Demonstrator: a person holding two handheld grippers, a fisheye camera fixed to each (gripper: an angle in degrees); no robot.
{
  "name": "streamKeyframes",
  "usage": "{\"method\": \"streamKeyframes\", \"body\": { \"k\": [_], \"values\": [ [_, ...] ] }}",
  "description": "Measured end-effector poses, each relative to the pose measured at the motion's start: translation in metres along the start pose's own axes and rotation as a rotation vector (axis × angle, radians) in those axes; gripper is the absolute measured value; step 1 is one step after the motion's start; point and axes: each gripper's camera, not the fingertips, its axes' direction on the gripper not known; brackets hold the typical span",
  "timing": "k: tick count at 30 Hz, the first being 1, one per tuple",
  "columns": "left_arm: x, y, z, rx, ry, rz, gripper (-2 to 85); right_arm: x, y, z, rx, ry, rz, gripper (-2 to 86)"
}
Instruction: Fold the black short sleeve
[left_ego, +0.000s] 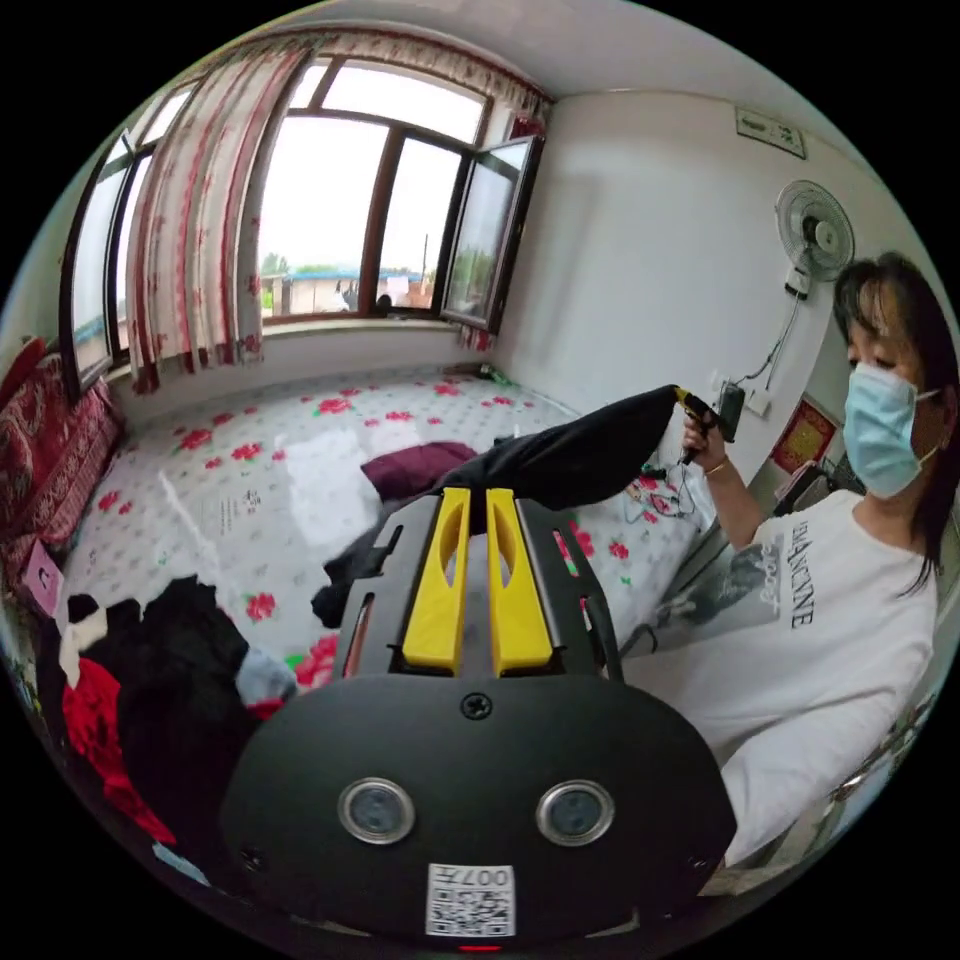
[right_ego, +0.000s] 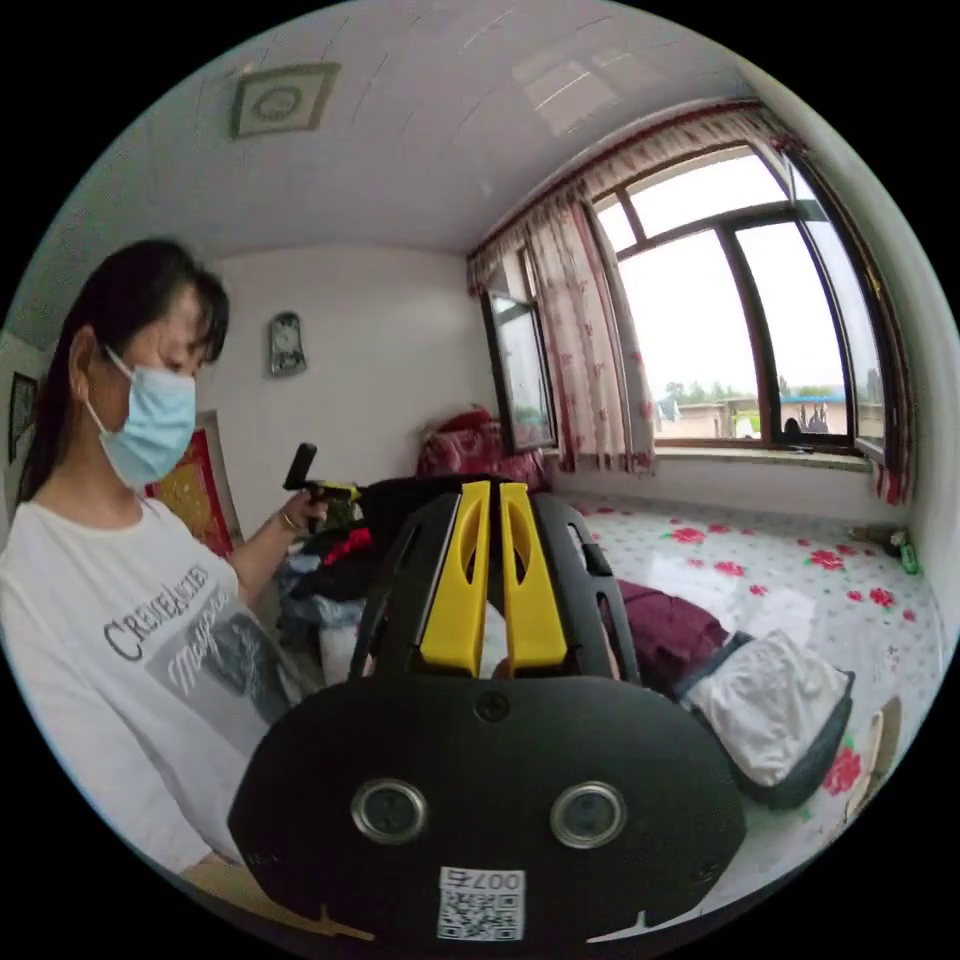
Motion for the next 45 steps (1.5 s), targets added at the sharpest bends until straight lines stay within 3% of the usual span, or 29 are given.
{"method": "streamKeyframes", "body": {
  "k": [5,9,13,16,19,24,27,35,40,45],
  "values": [
    [-0.027,0.096,0.098,-0.226,0.057,-0.303,1.1,-0.024,0.136,0.036,-0.400,0.182,0.132,-0.1],
    [-0.051,0.205,0.207,-0.490,0.048,-0.632,2.4,0.004,0.302,0.086,-0.683,0.273,0.442,-0.1],
    [-0.037,0.263,0.253,-0.596,0.054,-0.752,5.2,0.025,0.422,0.121,-0.904,0.250,0.654,0.2],
    [-0.018,0.275,0.276,-0.667,0.021,-0.702,7.5,0.019,0.448,0.135,-0.988,0.307,0.601,0.6],
    [-0.005,0.276,0.302,-0.783,-0.058,-0.614,7.8,0.018,0.453,0.144,-1.000,0.363,0.539,1.2],
    [0.004,0.271,0.328,-0.891,-0.221,-0.480,0.2,0.028,0.479,0.163,-1.028,0.392,0.500,1.4],
    [0.002,0.274,0.332,-0.905,-0.218,-0.469,-0.7,0.031,0.522,0.179,-1.153,0.359,0.527,0.5],
    [-0.001,0.300,0.319,-0.947,-0.202,-0.503,-0.9,0.013,0.570,0.153,-1.199,0.336,0.563,-0.1],
    [-0.013,0.311,0.309,-0.928,-0.199,-0.562,-1.0,0.029,0.535,0.133,-0.993,0.444,0.530,1.0],
    [-0.028,0.304,0.311,-0.955,-0.214,-0.536,-1.0,0.071,0.531,0.180,-1.003,0.396,0.496,2.5]
  ]
}}
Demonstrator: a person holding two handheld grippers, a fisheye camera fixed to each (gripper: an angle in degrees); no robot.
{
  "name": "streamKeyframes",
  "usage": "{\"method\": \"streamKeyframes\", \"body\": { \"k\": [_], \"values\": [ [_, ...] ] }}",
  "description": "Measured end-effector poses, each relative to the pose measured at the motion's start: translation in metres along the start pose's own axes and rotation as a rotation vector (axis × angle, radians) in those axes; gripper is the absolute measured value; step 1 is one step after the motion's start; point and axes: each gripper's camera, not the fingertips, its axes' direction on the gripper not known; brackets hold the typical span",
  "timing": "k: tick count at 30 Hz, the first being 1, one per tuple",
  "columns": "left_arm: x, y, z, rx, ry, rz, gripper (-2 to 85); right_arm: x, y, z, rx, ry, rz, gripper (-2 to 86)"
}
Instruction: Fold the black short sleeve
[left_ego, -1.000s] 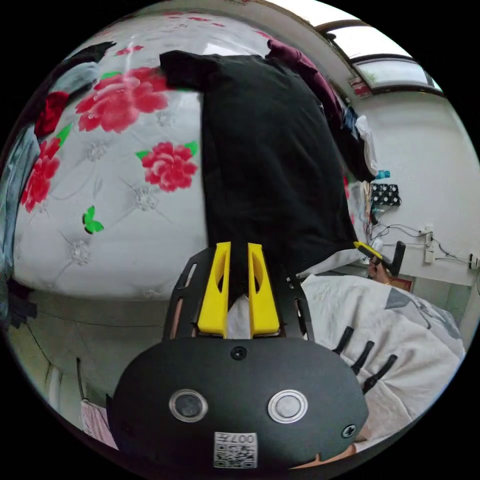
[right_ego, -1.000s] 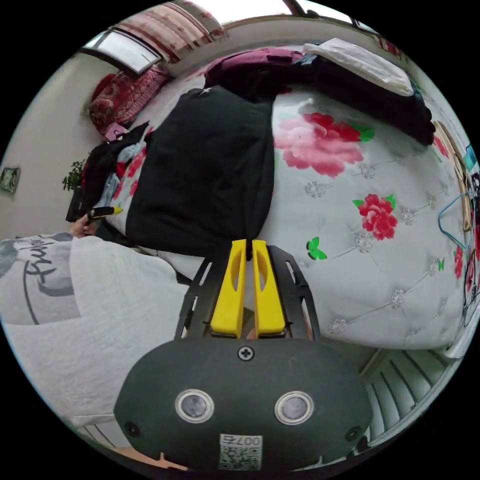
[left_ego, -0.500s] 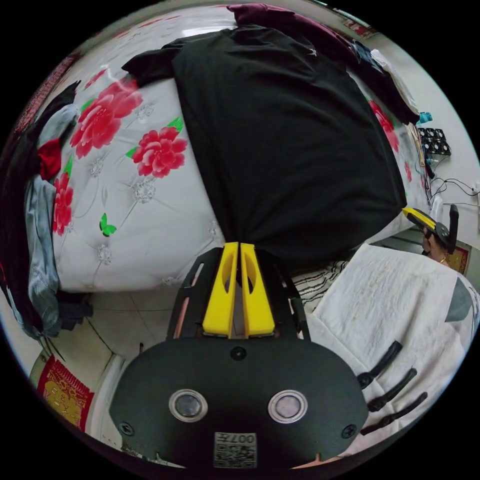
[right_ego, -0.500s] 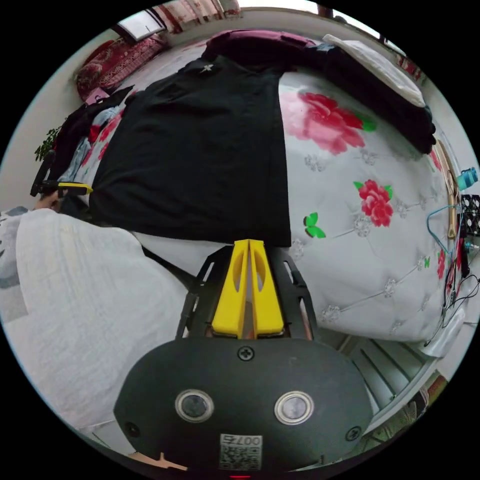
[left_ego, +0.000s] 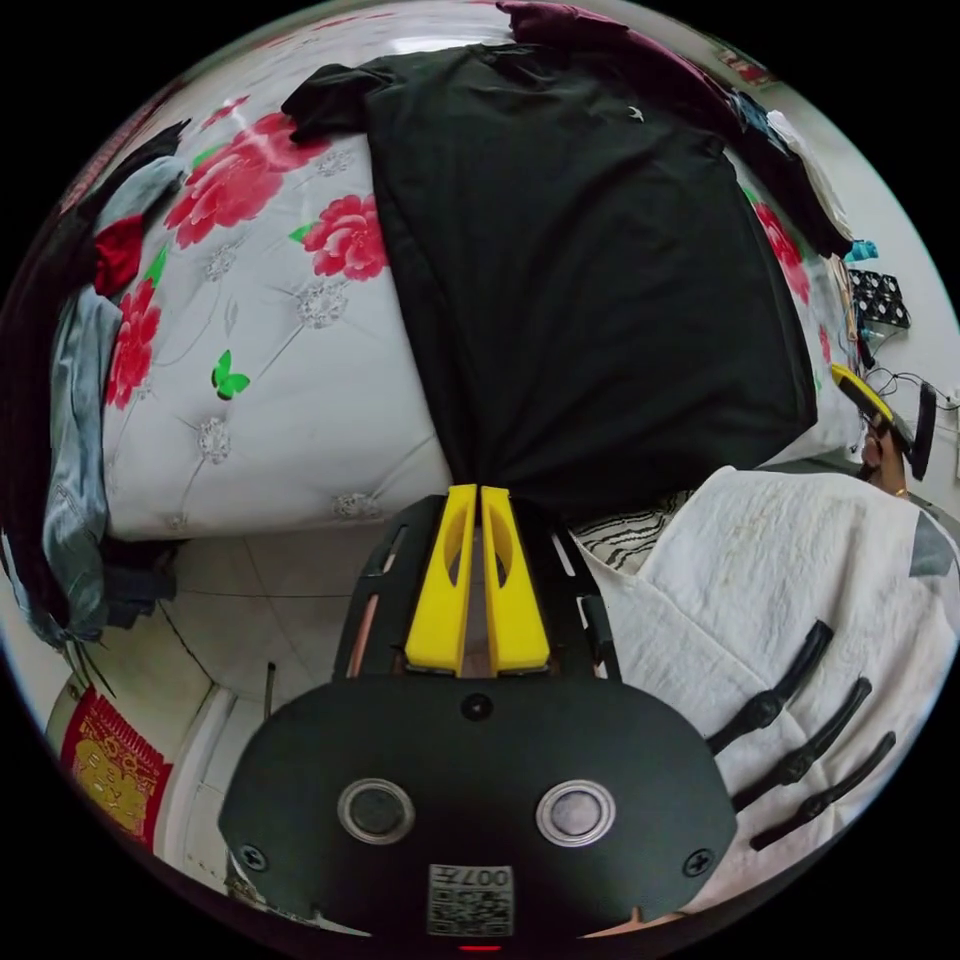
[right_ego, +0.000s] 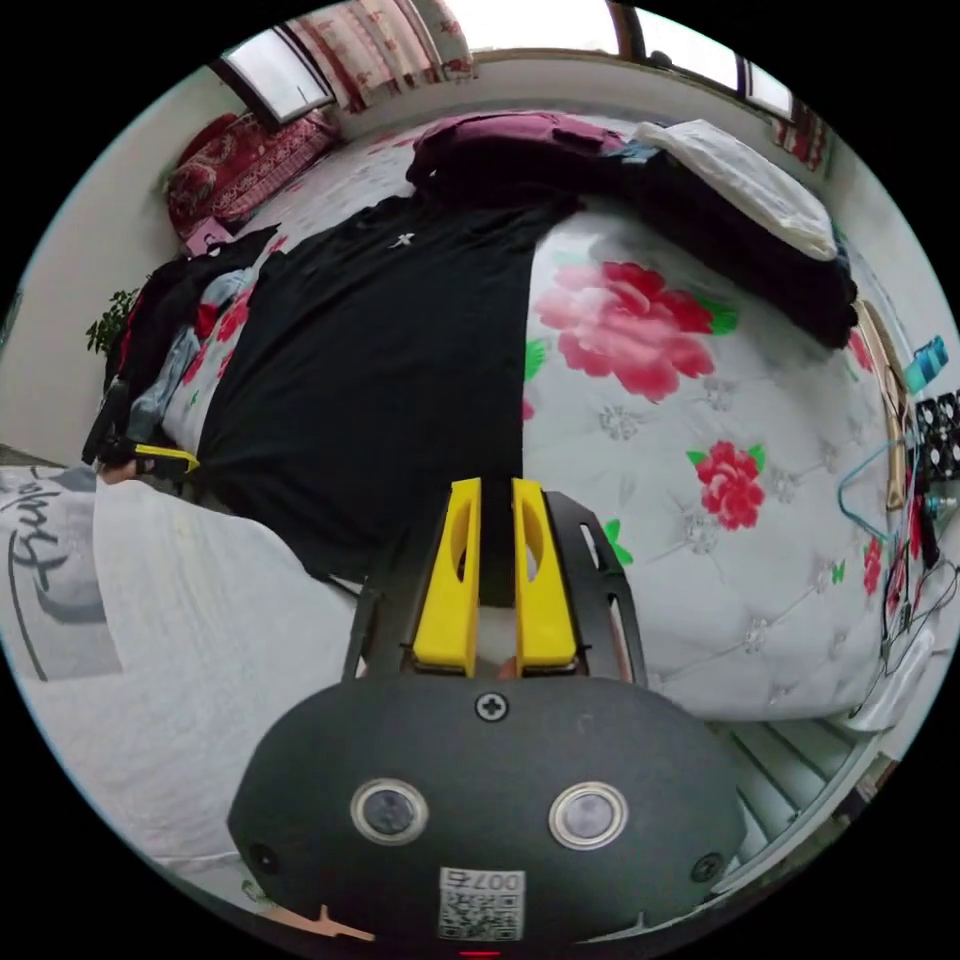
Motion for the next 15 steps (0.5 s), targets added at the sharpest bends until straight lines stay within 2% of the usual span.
{"method": "streamKeyframes", "body": {
  "k": [4,5,7,11,12,15],
  "values": [
    [-0.013,-0.001,-0.003,-0.009,-0.021,-0.007,-1.0,-0.004,-0.001,0.062,-0.208,0.046,-0.044,2.5],
    [-0.020,0.002,-0.004,-0.020,-0.031,-0.027,-1.0,-0.005,0.006,0.056,-0.124,0.048,-0.042,2.4],
    [-0.032,0.006,-0.003,-0.039,-0.033,-0.063,-1.0,-0.002,0.037,0.056,-0.107,0.023,0.010,2.0],
    [-0.062,0.023,-0.008,-0.024,0.088,-0.153,-0.9,0.008,0.064,0.061,-0.215,-0.017,0.047,1.4],
    [-0.071,0.028,-0.016,0.004,0.124,-0.181,-0.9,0.014,0.065,0.055,-0.201,-0.004,0.060,1.4],
    [-0.094,0.032,-0.050,0.093,0.122,-0.232,-0.6,0.044,0.045,0.019,0.015,-0.010,0.151,2.1]
  ]
}}
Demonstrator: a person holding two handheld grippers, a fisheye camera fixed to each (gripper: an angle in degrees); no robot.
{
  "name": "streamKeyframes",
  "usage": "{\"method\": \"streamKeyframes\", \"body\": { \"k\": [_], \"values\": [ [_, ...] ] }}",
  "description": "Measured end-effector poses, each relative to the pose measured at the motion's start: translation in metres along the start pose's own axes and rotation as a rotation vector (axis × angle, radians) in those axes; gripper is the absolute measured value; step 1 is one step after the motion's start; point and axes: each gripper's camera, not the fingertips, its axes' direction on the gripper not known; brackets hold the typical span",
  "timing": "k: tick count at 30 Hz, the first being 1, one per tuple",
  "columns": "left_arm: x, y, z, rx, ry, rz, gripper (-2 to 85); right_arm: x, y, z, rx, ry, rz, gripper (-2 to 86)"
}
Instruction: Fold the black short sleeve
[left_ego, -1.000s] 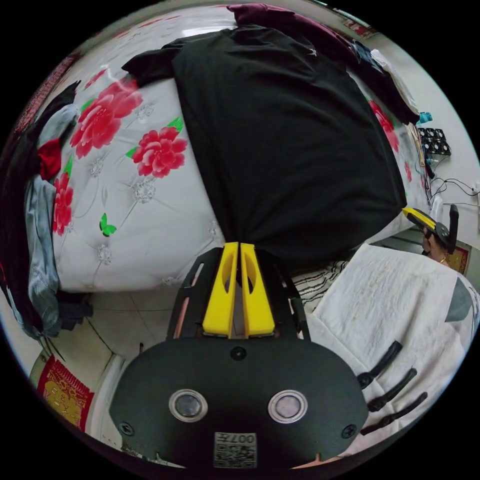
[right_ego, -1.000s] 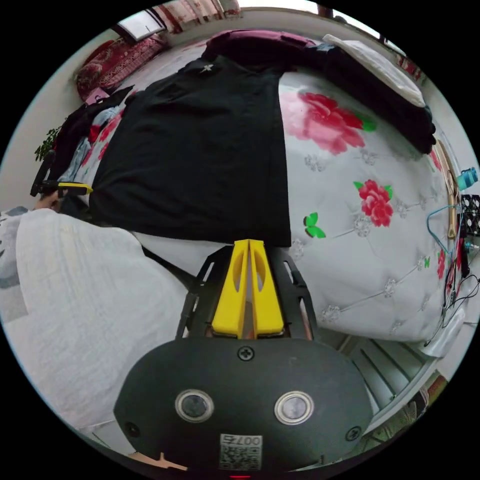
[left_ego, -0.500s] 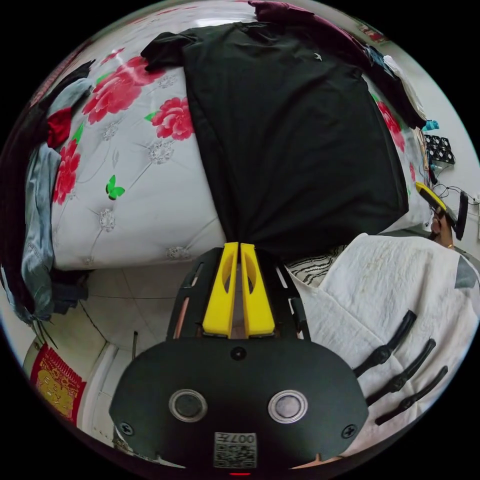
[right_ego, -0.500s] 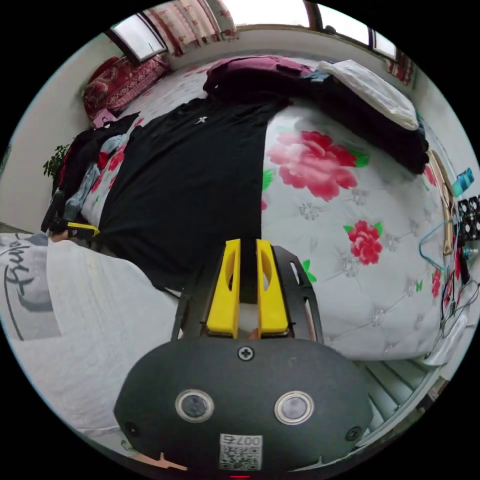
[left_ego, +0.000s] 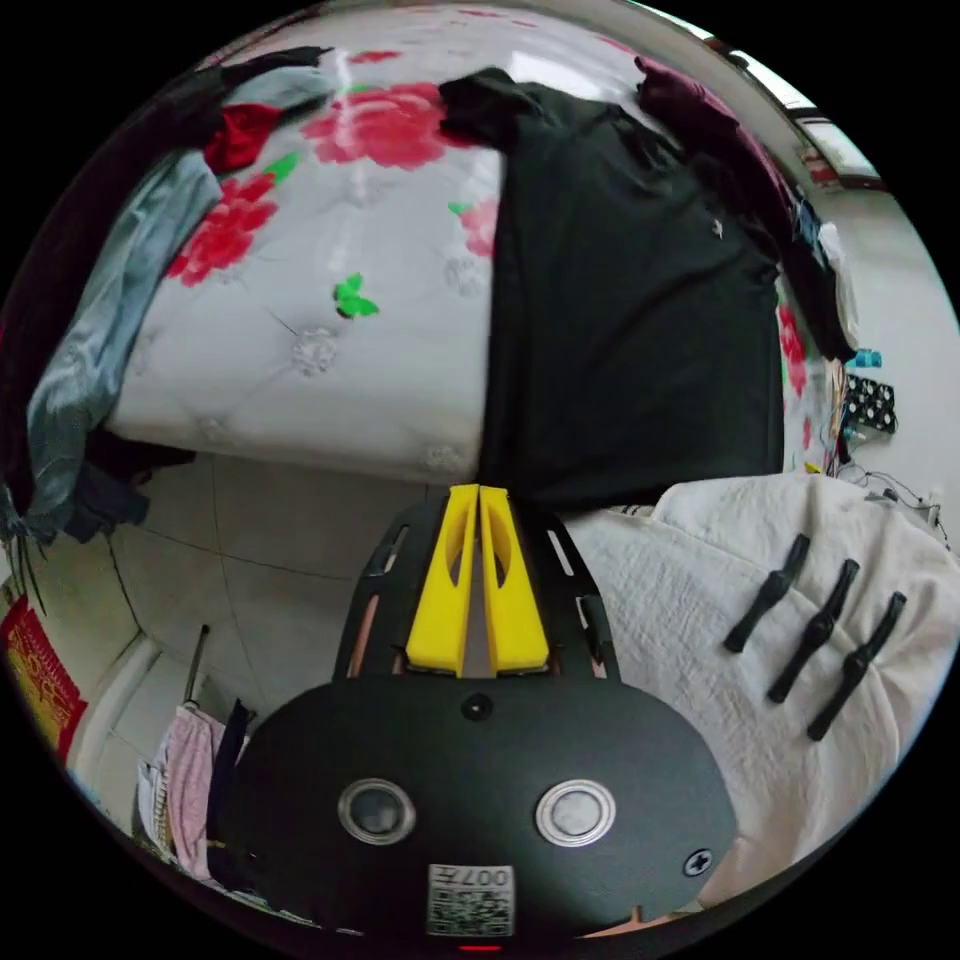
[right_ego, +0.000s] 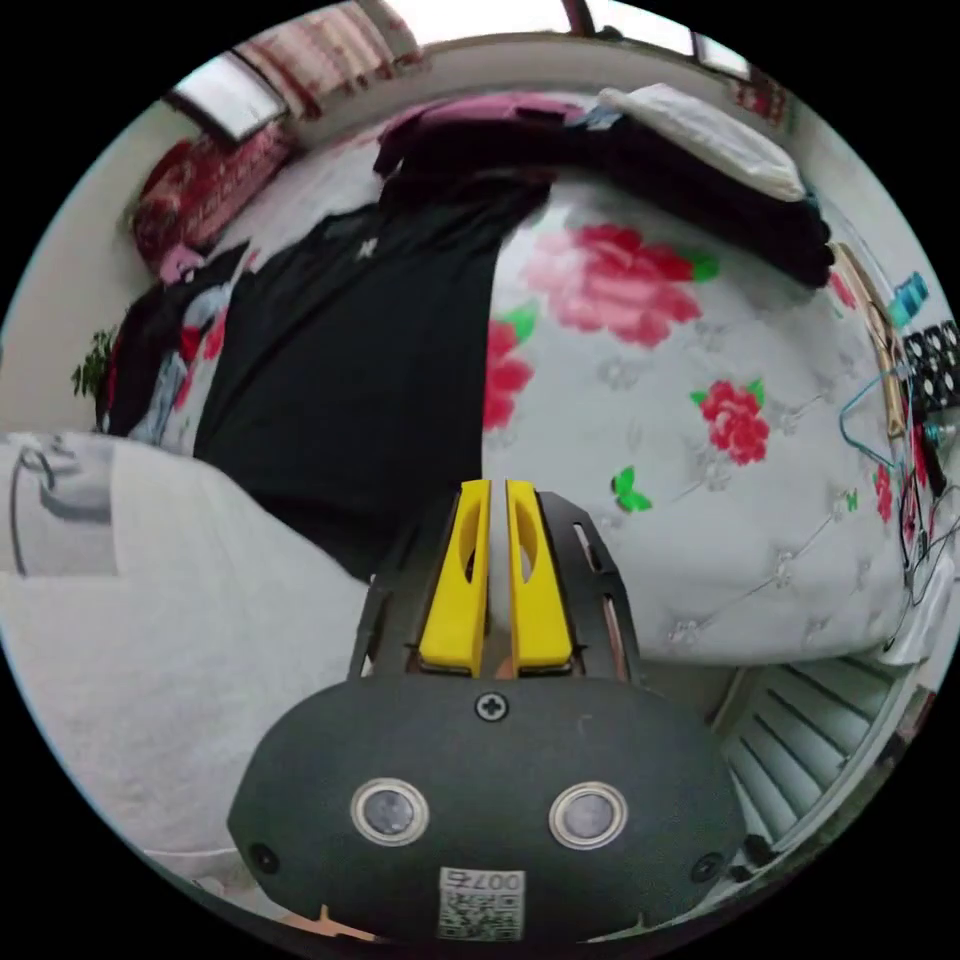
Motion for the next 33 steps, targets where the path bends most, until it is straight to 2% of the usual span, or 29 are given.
{"method": "streamKeyframes", "body": {
  "k": [3,7,11,16,17,18,20,23,25,28,31,33],
  "values": [
    [-0.014,-0.030,-0.039,0.116,-0.007,-0.022,1.0,0.031,-0.054,-0.016,0.138,-0.072,0.088,3.4],
    [-0.021,-0.096,-0.068,0.218,0.066,-0.024,5.8,0.038,-0.157,-0.002,0.204,-0.080,0.047,5.2],
    [-0.012,-0.186,-0.083,0.269,0.037,0.023,8.4,0.036,-0.246,0.028,0.185,-0.047,-0.013,7.0],
    [-0.015,-0.271,-0.072,0.194,-0.016,-0.026,8.2,0.045,-0.341,0.096,0.085,-0.006,-0.017,6.4],
    [-0.015,-0.285,-0.066,0.148,-0.055,-0.045,5.9,0.046,-0.347,0.105,0.070,-0.007,-0.016,5.6],
    [-0.013,-0.289,-0.072,0.178,-0.118,-0.027,2.7,0.047,-0.356,0.124,0.021,-0.010,-0.019,4.0],
    [-0.013,-0.294,-0.073,0.168,-0.117,0.018,0.3,0.049,-0.362,0.149,-0.088,0.038,-0.017,1.6],
    [-0.026,-0.289,-0.078,0.160,-0.164,-0.012,-0.6,0.062,-0.345,0.121,0.038,0.087,-0.029,0.5],
    [-0.038,-0.280,-0.083,0.200,-0.089,-0.051,-0.7,0.082,-0.316,0.092,0.105,0.086,0.020,0.3],
    [-0.039,-0.269,-0.085,0.270,0.034,-0.048,-0.5,0.100,-0.286,0.092,0.098,0.061,0.086,0.8],
    [-0.031,-0.267,-0.089,0.246,-0.056,-0.055,0.5,0.115,-0.277,0.104,0.033,0.168,0.153,2.2],
    [-0.024,-0.261,-0.115,0.320,-0.107,-0.039,2.2,0.110,-0.275,0.087,0.101,0.200,0.145,2.8]
  ]
}}
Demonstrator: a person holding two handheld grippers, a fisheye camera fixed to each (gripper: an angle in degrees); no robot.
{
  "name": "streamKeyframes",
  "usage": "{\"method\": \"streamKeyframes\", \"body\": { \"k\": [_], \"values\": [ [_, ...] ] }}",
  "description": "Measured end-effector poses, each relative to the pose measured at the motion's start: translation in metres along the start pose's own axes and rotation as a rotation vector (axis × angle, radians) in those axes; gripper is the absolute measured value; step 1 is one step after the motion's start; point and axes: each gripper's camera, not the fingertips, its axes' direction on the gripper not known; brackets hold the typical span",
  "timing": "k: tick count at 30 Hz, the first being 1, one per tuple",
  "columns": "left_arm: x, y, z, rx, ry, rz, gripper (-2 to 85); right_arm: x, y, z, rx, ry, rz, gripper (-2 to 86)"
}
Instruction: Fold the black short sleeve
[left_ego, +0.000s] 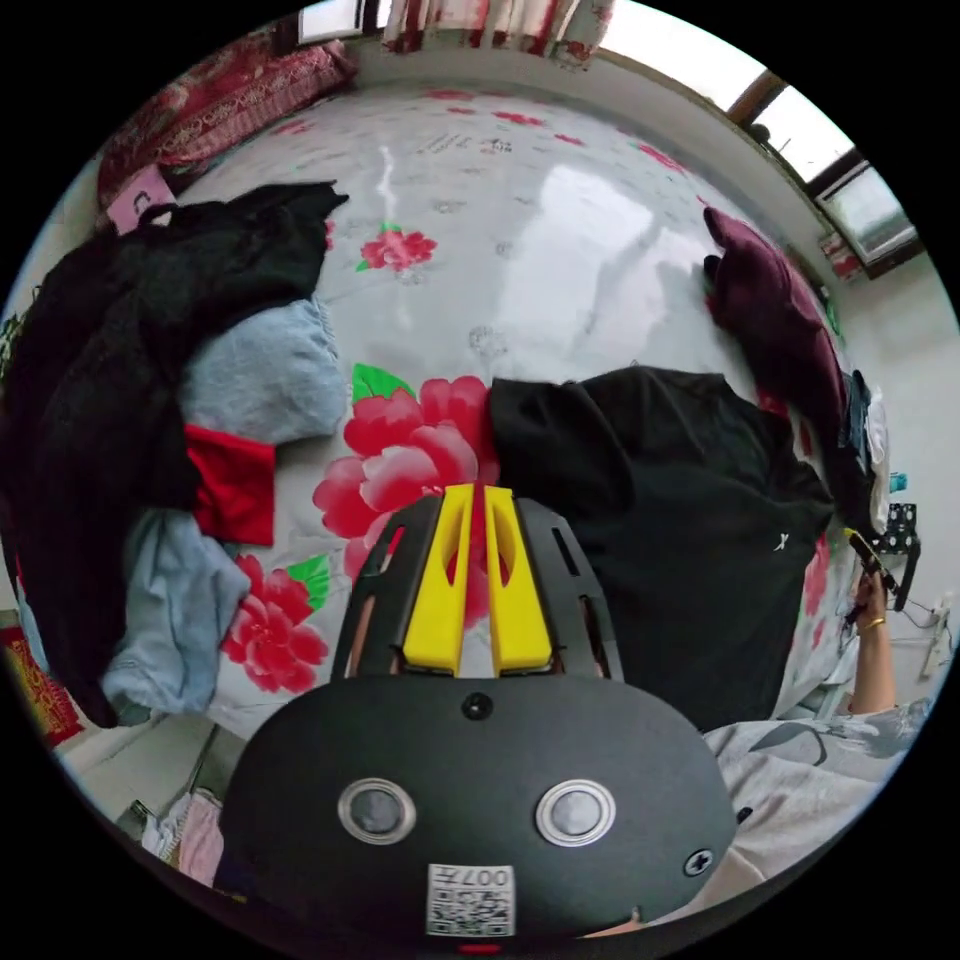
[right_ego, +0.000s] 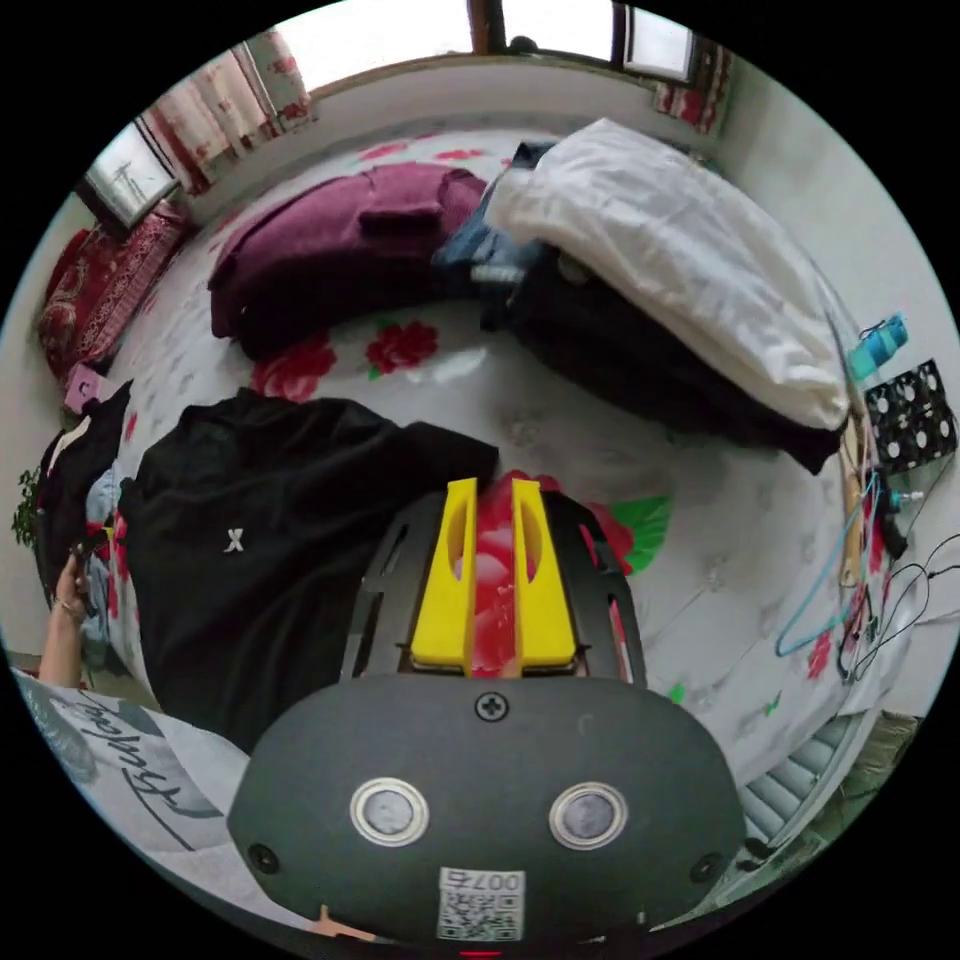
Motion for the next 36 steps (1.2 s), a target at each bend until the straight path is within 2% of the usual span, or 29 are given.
{"method": "streamKeyframes", "body": {
  "k": [2,5,7,9,12,13,15,19,21,23,25,26,27,29,34,36],
  "values": [
    [0.013,-0.005,-0.021,0.079,-0.021,0.072,4.0,-0.023,-0.003,-0.016,0.079,0.010,-0.097,3.3],
    [0.046,-0.026,-0.028,0.134,-0.015,0.248,6.5,-0.096,-0.015,-0.014,0.145,-0.052,-0.392,3.8],
    [0.066,-0.044,-0.013,0.093,0.000,0.331,8.4,-0.158,-0.027,0.012,0.138,-0.087,-0.593,3.9],
    [0.087,-0.067,0.017,-0.001,0.026,0.393,9.5,-0.198,-0.036,0.040,0.105,-0.104,-0.700,3.7],
    [0.102,-0.084,0.058,-0.145,-0.029,0.413,5.7,-0.245,-0.047,0.094,-0.021,-0.112,-0.811,2.3],
    [0.104,-0.084,0.057,-0.120,-0.037,0.423,4.3,-0.255,-0.051,0.115,-0.083,-0.106,-0.828,1.4],
    [0.101,-0.086,0.055,-0.112,-0.056,0.418,0.2,-0.255,-0.056,0.124,-0.094,-0.122,-0.827,0.5],
    [0.082,-0.079,0.030,-0.014,-0.062,0.367,-0.8,-0.210,-0.082,0.084,0.079,-0.181,-0.680,-0.1],
    [0.064,-0.079,0.024,0.038,-0.024,0.257,-0.8,-0.200,-0.094,0.081,0.106,-0.203,-0.642,-0.1],
    [0.056,-0.084,0.035,0.016,-0.022,0.172,-0.7,-0.204,-0.109,0.103,0.047,-0.222,-0.606,0.0],
    [0.053,-0.090,0.051,-0.036,-0.027,0.131,-0.3,-0.218,-0.126,0.159,-0.114,-0.173,-0.546,0.2],
    [0.050,-0.090,0.048,0.008,-0.007,0.116,0.2,-0.218,-0.126,0.169,-0.151,-0.150,-0.529,0.3],
    [0.044,-0.093,0.047,-0.015,0.011,0.086,1.1,-0.212,-0.127,0.159,-0.031,-0.188,-0.487,0.6],
    [0.035,-0.094,0.043,-0.045,0.026,0.056,4.2,-0.200,-0.129,0.149,-0.015,-0.213,-0.426,1.5],
    [0.007,-0.051,-0.009,0.075,0.004,0.019,4.3,-0.137,-0.069,0.089,0.111,-0.252,-0.384,3.6],
    [-0.008,-0.007,-0.032,0.121,0.046,-0.005,4.5,-0.110,-0.029,0.079,0.099,-0.277,-0.351,4.1]
  ]
}}
